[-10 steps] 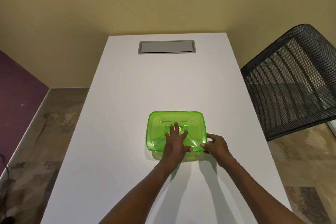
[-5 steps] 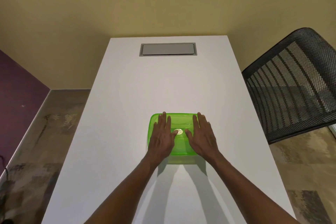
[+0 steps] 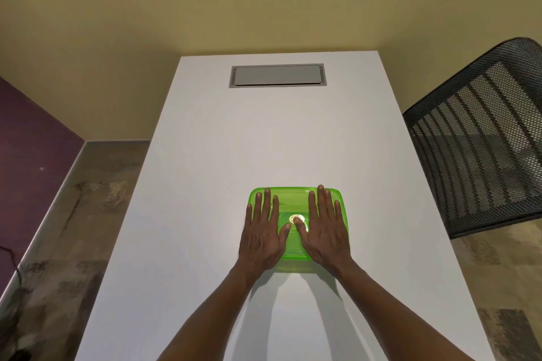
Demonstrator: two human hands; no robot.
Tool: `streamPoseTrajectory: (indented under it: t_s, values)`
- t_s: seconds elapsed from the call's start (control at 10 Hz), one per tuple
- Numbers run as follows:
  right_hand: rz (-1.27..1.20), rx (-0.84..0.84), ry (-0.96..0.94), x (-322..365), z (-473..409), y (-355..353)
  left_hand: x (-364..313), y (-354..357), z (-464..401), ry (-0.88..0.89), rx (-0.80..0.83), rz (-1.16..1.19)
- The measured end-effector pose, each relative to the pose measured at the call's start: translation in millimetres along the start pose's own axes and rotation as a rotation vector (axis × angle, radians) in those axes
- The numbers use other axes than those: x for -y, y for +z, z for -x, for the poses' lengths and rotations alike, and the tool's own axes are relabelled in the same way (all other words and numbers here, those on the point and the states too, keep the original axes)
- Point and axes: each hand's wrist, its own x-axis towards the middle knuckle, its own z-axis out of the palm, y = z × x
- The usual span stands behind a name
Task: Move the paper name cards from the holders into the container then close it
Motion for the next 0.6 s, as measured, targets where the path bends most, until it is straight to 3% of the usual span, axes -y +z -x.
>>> streamPoseTrajectory:
  t_s: [0.3,0.5,0.6]
  values:
    - [0.017,0.005,-0.009,-2,-1,4,-1,3,-1,-0.003,0.017,-0.044]
    - [-0.018,0.028,-0.018,-2,-2,-5,1,-10,-3,0.02,0.113,-0.017]
    - [-0.02,-0.026,-0.03,1,-4,-16,1,-20,-5,0.006,0.055,0.069]
